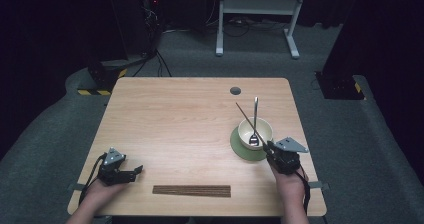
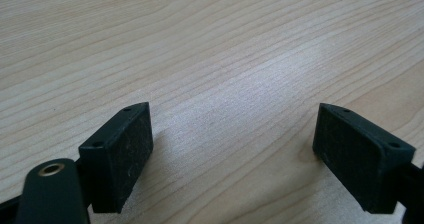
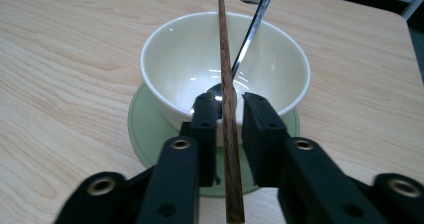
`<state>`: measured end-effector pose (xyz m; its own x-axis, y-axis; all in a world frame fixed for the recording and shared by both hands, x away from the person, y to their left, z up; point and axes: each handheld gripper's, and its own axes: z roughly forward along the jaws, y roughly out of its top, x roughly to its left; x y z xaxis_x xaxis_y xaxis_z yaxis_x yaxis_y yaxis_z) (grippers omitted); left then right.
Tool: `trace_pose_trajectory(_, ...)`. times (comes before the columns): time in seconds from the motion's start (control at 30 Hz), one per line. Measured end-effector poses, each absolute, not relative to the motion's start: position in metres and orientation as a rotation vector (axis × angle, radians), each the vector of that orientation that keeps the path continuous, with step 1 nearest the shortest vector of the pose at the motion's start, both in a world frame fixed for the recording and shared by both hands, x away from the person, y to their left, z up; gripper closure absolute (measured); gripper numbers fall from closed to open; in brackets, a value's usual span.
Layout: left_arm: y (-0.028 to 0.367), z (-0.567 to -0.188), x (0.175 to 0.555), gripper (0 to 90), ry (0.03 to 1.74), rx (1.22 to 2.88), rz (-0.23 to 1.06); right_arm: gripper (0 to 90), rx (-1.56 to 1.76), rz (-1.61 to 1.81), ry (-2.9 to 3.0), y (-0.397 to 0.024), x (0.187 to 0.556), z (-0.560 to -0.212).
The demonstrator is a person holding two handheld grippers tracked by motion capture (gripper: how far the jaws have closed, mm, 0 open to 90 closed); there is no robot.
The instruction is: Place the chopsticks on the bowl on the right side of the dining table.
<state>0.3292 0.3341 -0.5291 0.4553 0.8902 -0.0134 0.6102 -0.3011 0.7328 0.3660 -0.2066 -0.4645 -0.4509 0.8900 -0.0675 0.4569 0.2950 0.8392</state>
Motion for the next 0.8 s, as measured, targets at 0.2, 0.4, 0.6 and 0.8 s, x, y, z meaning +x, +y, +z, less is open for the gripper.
trace_pose_trajectory(0.2,0.334,-0.529,0.329,16.2,1.248,2.028,0.527,64.5,1.128,1.117,2.031,-0.193,0.356,-0.451)
trace_pose_trajectory(0.4,0.334,-0.529,0.329,15.9,1.246,2.030,0.529,63.0,1.017,1.147,2.124,-0.161,0.344,-0.450)
trace_pose_trajectory(0.6,0.334,-0.529,0.329,15.9,1.243,2.032,0.530,62.3,0.963,1.161,2.222,-0.131,0.336,-0.460)
trace_pose_trajectory(0.8,0.334,-0.529,0.329,16.0,1.243,2.033,0.529,61.4,0.903,1.153,2.301,-0.106,0.320,-0.474)
